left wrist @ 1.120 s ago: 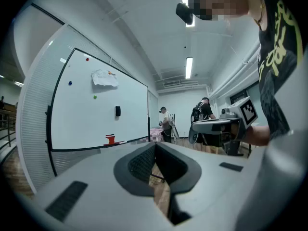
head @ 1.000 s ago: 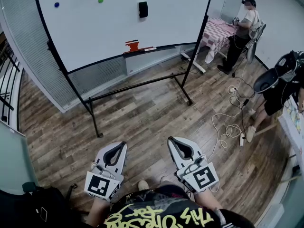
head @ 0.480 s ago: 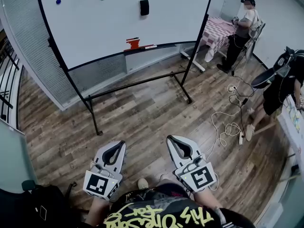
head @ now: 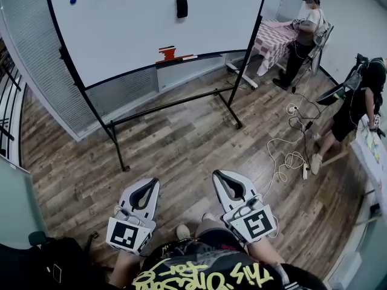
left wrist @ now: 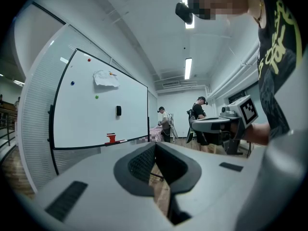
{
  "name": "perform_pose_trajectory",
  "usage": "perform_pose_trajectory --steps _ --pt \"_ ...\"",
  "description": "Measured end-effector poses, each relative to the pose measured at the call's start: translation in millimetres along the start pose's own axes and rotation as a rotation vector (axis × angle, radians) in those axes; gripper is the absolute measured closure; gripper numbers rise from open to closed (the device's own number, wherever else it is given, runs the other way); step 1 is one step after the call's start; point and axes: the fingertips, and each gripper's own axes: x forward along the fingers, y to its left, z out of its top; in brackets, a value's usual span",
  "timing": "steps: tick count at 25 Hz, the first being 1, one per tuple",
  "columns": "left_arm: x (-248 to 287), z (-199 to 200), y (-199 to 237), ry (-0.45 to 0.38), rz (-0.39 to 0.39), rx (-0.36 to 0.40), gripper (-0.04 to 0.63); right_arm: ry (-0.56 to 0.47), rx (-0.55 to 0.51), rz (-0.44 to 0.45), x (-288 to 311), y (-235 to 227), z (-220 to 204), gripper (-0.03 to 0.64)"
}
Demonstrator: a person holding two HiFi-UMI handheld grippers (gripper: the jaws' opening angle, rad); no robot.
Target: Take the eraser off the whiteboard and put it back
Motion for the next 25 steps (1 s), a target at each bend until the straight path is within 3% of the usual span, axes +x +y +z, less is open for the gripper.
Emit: perform_pose_trajectory --steps 13,25 --pt "-3.4 -0.4 8.3 -0.003 0.034 -0.013 0.588 0.01 0.019 0.026 7.5 5.2 -2.1 0.607" --pt "24.0 -2.0 29.7 0.006 0.063 -0.005 0.588 0.0 0.043 0.049 37.3 -21.0 -11.3 0.607"
